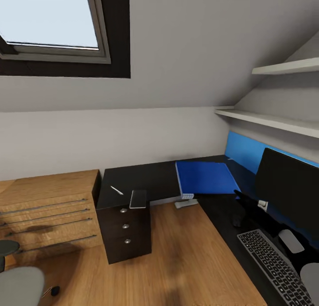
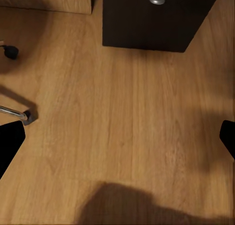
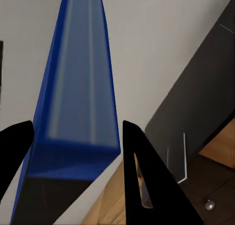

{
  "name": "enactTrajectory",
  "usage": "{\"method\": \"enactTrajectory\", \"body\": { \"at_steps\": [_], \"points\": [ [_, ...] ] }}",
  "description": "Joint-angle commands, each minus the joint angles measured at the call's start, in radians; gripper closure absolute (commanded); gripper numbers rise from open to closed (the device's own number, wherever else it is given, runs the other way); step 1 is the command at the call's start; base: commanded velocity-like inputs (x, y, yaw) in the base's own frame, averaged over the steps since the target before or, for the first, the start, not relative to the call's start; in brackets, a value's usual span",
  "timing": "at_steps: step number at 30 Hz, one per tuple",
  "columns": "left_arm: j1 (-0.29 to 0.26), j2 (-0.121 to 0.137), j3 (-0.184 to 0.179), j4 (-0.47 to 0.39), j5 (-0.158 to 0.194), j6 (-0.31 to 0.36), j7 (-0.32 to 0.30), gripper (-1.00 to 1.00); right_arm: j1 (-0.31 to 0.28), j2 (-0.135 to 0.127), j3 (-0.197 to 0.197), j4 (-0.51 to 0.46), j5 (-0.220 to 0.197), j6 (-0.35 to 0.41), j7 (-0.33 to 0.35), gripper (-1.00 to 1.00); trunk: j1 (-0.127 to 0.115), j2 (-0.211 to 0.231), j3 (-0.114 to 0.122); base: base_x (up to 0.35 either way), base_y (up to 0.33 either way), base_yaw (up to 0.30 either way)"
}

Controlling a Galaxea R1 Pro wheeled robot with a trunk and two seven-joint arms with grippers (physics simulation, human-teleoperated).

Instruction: In the bedroom, organize the workspace by keeping the computer under the desk, ensuring the monitor is on the desk, placing the keyboard on the desk next to the monitor, placing the mouse on the desk next to the keyboard, moving the folder from the swivel chair onto the desk next to the mouse, stacking the notebook on top of the folder with the pen on top of the notebook, and positioning the swivel chair next to the desk.

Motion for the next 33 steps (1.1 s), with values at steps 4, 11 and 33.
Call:
{"method": "enactTrajectory", "body": {
  "at_steps": [4, 11, 33],
  "points": [
    [-0.001, 0.0, 0.005, 0.0, 0.0, -0.003, -0.003, -1.0, -0.001, 0.0, -0.001, 0.001, -0.009, 0.007, 0.002, 1.0, 0.0, -0.002, 0.0, 0.0, 0.0, -0.247],
    [-0.001, -0.001, 0.005, 0.0, -0.001, -0.003, -0.003, -1.0, -0.001, -0.001, -0.002, 0.001, -0.009, 0.005, 0.004, 1.0, 0.0, -0.002, 0.0, 0.0, 0.0, -0.222],
    [-0.001, -0.003, 0.003, -0.001, -0.002, -0.003, -0.004, -1.0, -0.001, 0.003, -0.001, 0.015, -0.01, -0.004, 0.005, 1.0, 0.0, -0.002, 0.0, 0.0, 0.0, -0.011]
  ]
}}
